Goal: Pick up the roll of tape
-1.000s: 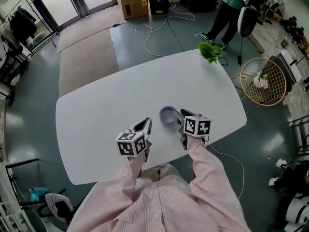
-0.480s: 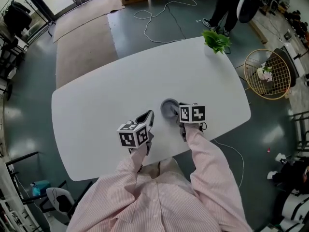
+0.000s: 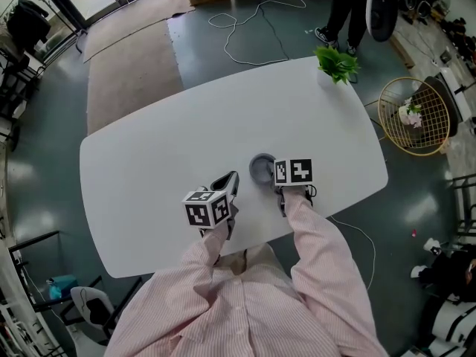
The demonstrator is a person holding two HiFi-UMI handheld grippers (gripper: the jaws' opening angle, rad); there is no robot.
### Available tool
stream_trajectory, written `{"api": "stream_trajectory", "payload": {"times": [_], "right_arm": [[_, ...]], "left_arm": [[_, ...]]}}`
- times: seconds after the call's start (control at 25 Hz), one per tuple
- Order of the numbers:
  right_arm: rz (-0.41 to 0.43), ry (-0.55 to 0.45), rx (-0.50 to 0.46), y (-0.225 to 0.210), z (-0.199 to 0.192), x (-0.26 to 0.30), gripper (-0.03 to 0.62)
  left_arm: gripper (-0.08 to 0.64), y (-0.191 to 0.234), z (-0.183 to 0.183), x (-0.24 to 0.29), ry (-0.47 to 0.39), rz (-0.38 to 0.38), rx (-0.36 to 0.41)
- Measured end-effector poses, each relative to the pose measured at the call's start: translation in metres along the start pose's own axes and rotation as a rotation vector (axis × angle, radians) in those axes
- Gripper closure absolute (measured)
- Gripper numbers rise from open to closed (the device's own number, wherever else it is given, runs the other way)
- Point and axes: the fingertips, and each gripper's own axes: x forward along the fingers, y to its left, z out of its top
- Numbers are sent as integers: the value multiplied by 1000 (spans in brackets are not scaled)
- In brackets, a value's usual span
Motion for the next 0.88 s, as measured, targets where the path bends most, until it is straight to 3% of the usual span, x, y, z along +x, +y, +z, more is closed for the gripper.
{"api": "stream_trajectory", "payload": {"times": [0.36,0.88], "right_arm": [[-43,-57,-27,-3,7,-10,503],[44,-377,-87,20,40,-67,505]], "left_arm": [[558,-1,8,-5,-31,3,0],[558,-23,43,-27,-129,-16,111]]}}
